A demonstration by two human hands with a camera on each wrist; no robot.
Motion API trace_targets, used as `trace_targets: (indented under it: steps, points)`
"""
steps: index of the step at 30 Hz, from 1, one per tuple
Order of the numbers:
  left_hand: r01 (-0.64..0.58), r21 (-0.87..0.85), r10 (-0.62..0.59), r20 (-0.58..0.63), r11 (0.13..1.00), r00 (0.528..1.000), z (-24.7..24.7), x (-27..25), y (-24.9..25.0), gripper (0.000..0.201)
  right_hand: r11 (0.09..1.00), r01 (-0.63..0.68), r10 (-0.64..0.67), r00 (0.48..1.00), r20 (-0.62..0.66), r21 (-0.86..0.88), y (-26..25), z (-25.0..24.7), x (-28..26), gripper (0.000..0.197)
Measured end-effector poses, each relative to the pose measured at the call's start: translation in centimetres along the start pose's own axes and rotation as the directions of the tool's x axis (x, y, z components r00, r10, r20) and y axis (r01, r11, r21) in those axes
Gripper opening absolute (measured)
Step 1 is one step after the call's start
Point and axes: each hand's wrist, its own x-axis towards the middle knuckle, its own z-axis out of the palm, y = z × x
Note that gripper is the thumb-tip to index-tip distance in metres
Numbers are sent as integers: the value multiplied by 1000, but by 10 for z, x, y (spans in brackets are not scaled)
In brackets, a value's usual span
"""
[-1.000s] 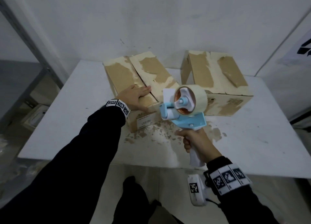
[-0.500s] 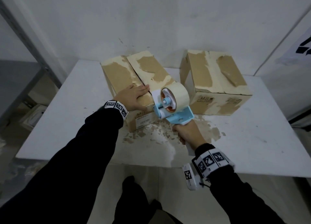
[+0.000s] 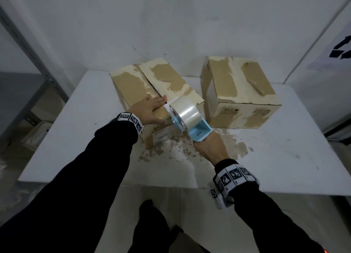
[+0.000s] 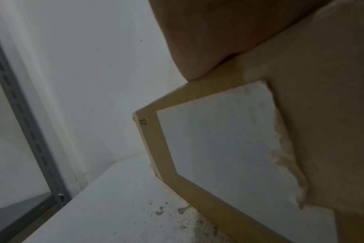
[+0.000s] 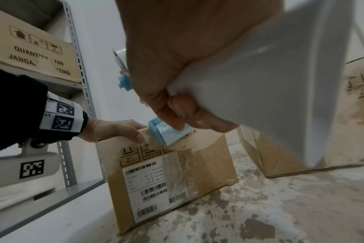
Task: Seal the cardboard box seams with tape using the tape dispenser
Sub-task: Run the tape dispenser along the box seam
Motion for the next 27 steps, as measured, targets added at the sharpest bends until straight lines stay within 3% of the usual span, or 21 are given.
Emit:
trace_targets:
  steps: [3, 5, 8, 10, 12, 14, 20, 24, 27]
  points:
    - [-5, 2, 5, 8, 1000, 1000, 0, 0, -1, 104, 974, 29, -24, 999, 24, -223, 1, -5, 0, 15]
    - [-10, -5, 10, -2, 1000, 1000, 0, 0, -2, 106, 964, 15, -2, 999, 46, -265, 5, -11, 2, 13]
    - [-8, -5, 8, -3, 1000, 1000, 1, 0, -3, 98, 989, 10, 11, 990, 139, -146, 13, -15, 8, 22]
    - [-8, 17, 8, 8, 1000, 1000, 2, 1, -5, 96, 992, -86, 65, 976, 209, 90, 18, -15, 8, 25]
    - [-13, 22, 13, 11, 1000, 1000, 1, 2, -8, 96, 898, -245, 154, 953, 260, 365, 25, -16, 2, 25]
    - [-20, 16, 20, 17, 1000, 1000, -2, 0, -14, 97, 787, -338, 204, 932, 300, 515, 38, -20, -4, 27]
    - [-8, 1, 8, 0, 1000, 1000, -8, -19, -34, 105, 663, -472, 373, 881, 289, 582, 77, -32, -12, 20]
    - [15, 24, -15, 1, 1000, 1000, -6, -21, -33, 110, 488, -538, 453, 829, 327, 688, 87, -17, -22, 12]
    - [25, 44, -25, -12, 999, 1000, -3, -21, -31, 107, 357, -594, 477, 779, 406, 721, 93, -1, -24, 19]
